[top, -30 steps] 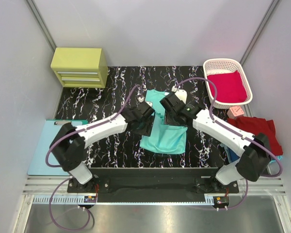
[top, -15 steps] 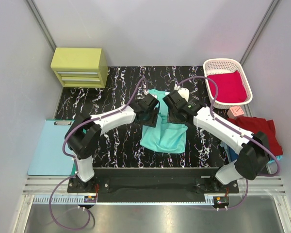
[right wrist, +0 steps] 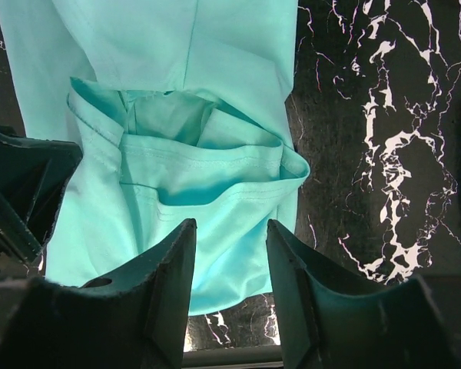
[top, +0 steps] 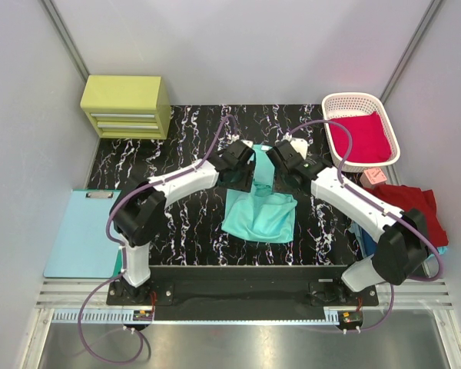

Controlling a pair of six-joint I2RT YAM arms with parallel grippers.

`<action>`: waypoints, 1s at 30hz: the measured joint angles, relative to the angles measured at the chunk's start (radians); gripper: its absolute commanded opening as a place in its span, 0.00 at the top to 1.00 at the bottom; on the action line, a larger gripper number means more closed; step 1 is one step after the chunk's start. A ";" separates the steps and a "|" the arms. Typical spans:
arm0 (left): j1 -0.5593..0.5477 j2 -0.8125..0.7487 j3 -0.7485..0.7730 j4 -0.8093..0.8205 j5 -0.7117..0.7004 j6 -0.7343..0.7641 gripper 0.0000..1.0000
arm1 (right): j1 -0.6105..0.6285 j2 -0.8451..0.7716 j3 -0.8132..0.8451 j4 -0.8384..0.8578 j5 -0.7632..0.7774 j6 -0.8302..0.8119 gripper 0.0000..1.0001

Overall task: Fold and stack the t-shirts
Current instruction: Grab one side of the 2/3 rectangular tshirt with both arms

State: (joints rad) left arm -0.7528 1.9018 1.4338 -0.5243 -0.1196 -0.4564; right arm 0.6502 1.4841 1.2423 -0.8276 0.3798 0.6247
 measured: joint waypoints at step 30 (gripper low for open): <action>0.015 -0.063 -0.153 0.048 0.010 -0.017 1.00 | -0.011 0.006 -0.072 0.037 -0.045 0.010 0.53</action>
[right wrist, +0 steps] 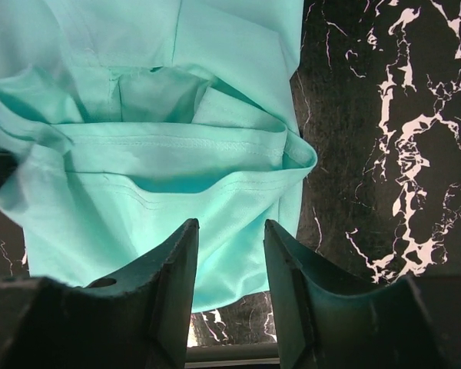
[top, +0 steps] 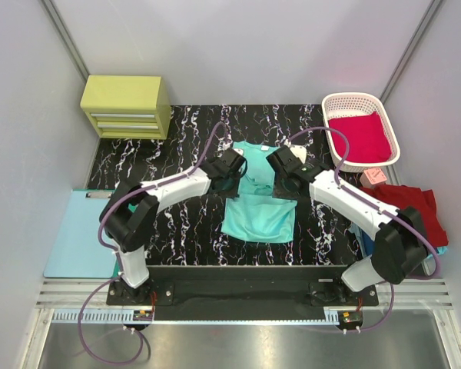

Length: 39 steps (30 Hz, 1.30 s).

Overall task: Fold and stack the t-shirts
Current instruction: Grab one side of the 2/3 rectangular tshirt with both arms

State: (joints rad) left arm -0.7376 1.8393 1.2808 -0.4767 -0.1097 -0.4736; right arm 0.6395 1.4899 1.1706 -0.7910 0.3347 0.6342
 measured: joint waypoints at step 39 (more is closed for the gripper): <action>0.011 -0.369 -0.340 -0.035 -0.049 -0.051 0.19 | -0.001 0.009 -0.261 0.079 -0.085 0.029 0.56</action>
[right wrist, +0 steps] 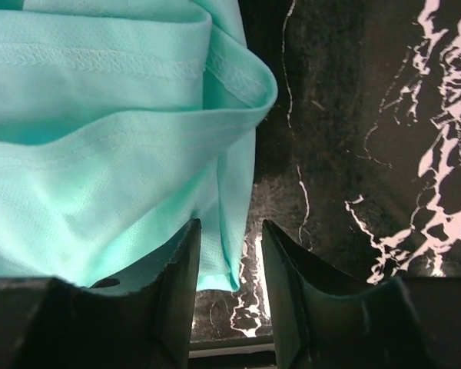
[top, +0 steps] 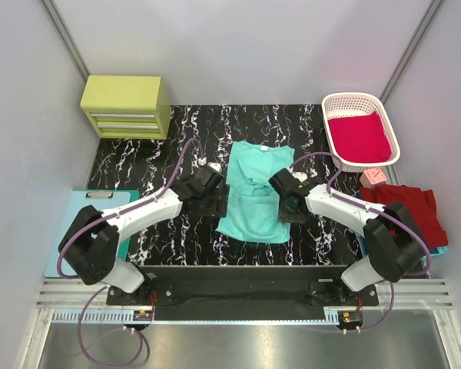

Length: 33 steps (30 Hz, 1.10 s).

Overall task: Fold and stack the t-shirts
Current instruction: Grab one side of the 2/3 rectangular tshirt with both arms

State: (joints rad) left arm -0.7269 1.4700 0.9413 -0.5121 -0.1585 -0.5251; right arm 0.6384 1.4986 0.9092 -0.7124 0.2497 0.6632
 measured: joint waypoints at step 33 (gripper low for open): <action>-0.155 0.167 0.000 -0.076 0.249 0.053 0.89 | 0.019 0.036 -0.048 -0.030 -0.188 -0.003 0.98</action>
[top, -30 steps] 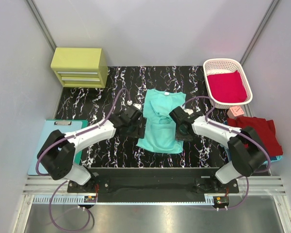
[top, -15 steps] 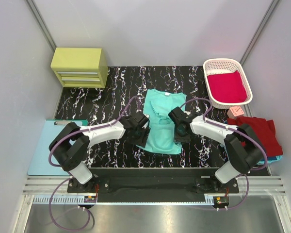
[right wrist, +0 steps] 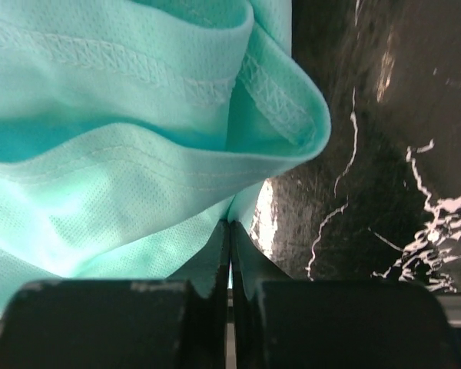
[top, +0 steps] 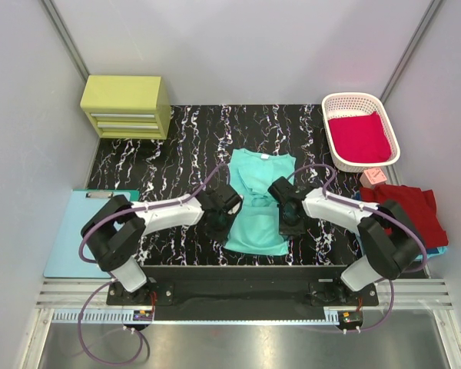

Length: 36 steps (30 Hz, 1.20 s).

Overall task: Fold and stack the t-shirts
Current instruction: Grab one side of the 2/3 rectangular tshirt with both arms

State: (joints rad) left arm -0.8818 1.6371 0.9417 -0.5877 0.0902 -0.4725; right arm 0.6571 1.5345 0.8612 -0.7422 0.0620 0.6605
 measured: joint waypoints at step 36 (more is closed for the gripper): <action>0.266 0.321 0.515 0.032 -0.150 0.068 0.29 | -0.153 0.471 0.685 0.022 0.218 -0.122 0.69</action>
State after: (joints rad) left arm -0.6159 1.9583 1.4570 -0.5552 -0.0593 -0.4049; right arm 0.5037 2.0052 1.5459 -0.7200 0.2802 0.5381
